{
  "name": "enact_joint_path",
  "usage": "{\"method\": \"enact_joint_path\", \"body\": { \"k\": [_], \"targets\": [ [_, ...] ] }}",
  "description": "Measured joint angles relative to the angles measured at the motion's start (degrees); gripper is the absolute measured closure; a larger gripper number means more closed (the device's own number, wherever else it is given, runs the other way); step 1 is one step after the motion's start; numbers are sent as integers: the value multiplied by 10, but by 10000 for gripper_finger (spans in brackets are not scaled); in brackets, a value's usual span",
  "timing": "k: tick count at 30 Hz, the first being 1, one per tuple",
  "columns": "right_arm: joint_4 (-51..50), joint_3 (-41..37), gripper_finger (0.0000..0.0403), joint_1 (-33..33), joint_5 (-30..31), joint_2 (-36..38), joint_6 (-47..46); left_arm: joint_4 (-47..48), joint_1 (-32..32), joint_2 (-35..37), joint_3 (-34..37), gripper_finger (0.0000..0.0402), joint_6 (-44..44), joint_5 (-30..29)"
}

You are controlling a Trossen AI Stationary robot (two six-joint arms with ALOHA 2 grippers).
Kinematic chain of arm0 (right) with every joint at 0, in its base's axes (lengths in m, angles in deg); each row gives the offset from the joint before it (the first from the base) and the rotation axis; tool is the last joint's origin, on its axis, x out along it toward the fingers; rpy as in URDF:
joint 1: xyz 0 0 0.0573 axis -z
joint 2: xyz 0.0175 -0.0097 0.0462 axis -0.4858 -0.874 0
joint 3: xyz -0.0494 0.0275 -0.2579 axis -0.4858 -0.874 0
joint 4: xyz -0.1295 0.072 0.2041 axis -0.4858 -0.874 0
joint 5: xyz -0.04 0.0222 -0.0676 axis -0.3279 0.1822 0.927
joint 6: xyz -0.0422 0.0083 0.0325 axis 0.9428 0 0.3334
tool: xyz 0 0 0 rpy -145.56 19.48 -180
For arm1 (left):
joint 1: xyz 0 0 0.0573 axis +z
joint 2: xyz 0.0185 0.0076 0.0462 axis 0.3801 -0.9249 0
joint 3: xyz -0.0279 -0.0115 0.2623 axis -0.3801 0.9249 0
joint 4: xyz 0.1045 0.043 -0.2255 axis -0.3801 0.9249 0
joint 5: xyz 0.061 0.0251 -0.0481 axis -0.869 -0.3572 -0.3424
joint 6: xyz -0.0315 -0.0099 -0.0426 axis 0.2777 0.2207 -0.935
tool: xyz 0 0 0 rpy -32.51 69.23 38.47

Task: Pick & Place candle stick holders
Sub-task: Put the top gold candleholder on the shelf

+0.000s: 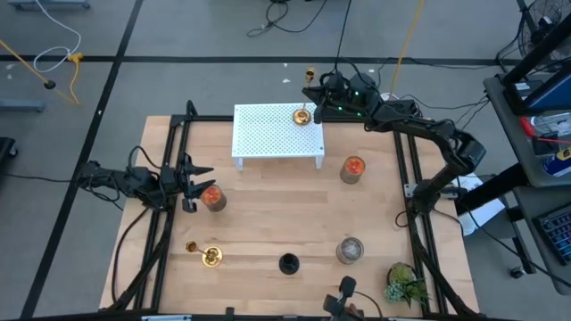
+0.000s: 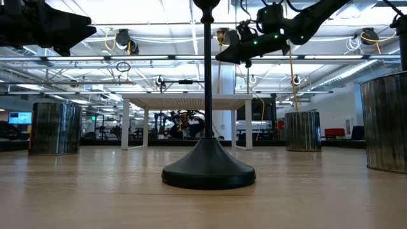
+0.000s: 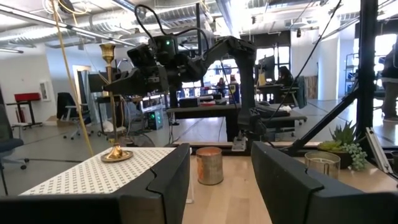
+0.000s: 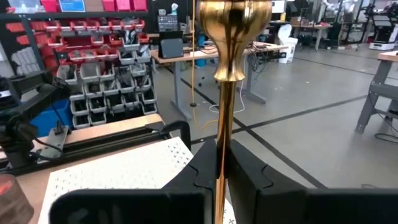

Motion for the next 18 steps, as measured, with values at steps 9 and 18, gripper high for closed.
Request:
{"method": "enact_joint_path", "body": {
  "k": [9, 18],
  "targets": [
    [-10, 0, 390, 4, 3, 4, 1, 0, 0, 0, 0, 222, -1, 1],
    [-10, 0, 370, 4, 3, 4, 0, 0, 0, 0, 0, 222, -3, 1]
  ]
}}
